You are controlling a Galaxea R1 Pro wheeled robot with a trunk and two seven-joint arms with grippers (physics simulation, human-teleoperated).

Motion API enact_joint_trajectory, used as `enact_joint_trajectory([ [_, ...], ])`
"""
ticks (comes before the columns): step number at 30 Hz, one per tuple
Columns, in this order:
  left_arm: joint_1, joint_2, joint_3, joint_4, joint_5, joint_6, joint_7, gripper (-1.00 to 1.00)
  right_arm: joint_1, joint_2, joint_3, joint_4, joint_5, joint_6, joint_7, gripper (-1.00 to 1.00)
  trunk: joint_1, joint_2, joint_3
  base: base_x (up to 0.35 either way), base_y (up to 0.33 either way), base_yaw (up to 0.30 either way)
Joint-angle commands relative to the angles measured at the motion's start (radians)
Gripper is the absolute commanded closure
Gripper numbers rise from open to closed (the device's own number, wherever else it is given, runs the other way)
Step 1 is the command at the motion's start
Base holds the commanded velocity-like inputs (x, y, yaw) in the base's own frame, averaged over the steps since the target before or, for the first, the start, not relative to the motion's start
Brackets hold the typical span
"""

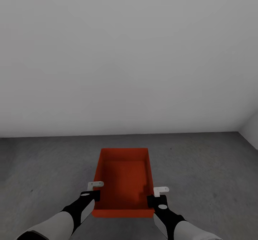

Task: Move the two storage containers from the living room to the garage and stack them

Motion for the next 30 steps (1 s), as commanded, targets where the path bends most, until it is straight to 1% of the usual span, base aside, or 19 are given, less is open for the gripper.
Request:
enact_joint_trajectory([
  [1,-0.002,0.001,0.074,-0.005,-0.008,-0.046,0.012,1.00,0.000,0.000,-0.005,0.030,-0.009,-0.002,-0.003,1.00,0.000,0.000,-0.001,0.000,0.000,0.254],
  [13,-0.002,0.001,0.074,-0.004,-0.009,-0.046,0.012,1.00,0.000,0.000,-0.006,0.030,-0.009,-0.002,-0.003,1.00,0.000,0.000,-0.001,0.000,0.000,0.253],
  [24,-0.002,0.001,0.074,-0.003,-0.009,-0.046,0.012,1.00,0.000,-0.002,-0.006,0.030,-0.009,-0.002,-0.003,1.00,0.000,0.000,-0.001,0.000,0.000,0.032],
  [30,-0.002,0.001,0.074,-0.002,-0.009,-0.045,0.012,1.00,0.000,-0.002,-0.006,0.030,-0.009,-0.004,-0.003,1.00,0.023,-0.042,-0.019,0.000,0.000,0.000],
])
